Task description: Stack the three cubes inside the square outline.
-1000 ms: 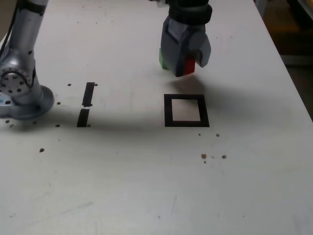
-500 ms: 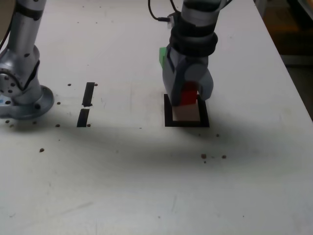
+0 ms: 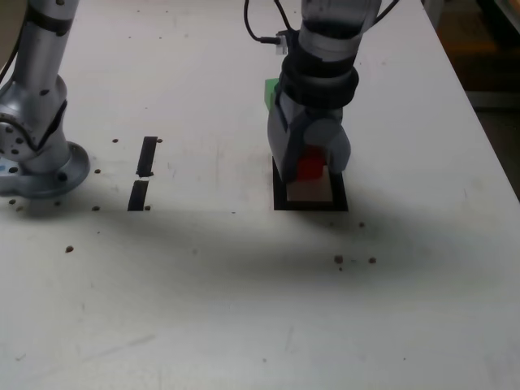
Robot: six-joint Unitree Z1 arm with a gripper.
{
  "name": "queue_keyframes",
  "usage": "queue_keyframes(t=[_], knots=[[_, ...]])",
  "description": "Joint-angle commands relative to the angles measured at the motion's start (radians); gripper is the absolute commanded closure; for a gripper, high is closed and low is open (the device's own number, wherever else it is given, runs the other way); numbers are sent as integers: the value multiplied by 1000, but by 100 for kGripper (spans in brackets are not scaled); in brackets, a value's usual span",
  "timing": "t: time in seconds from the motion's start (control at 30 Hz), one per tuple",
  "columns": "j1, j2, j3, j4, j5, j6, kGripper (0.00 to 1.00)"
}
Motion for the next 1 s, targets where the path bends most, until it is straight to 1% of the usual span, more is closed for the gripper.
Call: queue_keyframes(t=[0.0, 0.3, 0.4, 0.47, 0.5, 0.57, 0.6, 0.63, 0.7, 0.73, 0.8, 0.87, 0.97], knots=[[-9, 4, 2, -12, 2, -2, 85], [-29, 8, 16, -37, -6, -2, 84], [-29, 8, 19, -39, -7, -2, 80], [-29, 10, 20, -40, -8, -2, 72], [-29, 11, 21, -41, -9, -2, 66], [-29, 12, 22, -41, -12, -2, 48], [-29, 12, 22, -39, -15, -2, 35], [-29, 11, 22, -37, -18, -2, 26], [-29, 5, 20, -31, -22, -2, 10], [-29, -1, 17, -25, -22, -2, 5], [-28, -17, 8, -7, -19, 1, 1], [-26, -36, -9, 14, -10, 21, 0], [-8, -64, -55, 56, 16, 111, 0]])
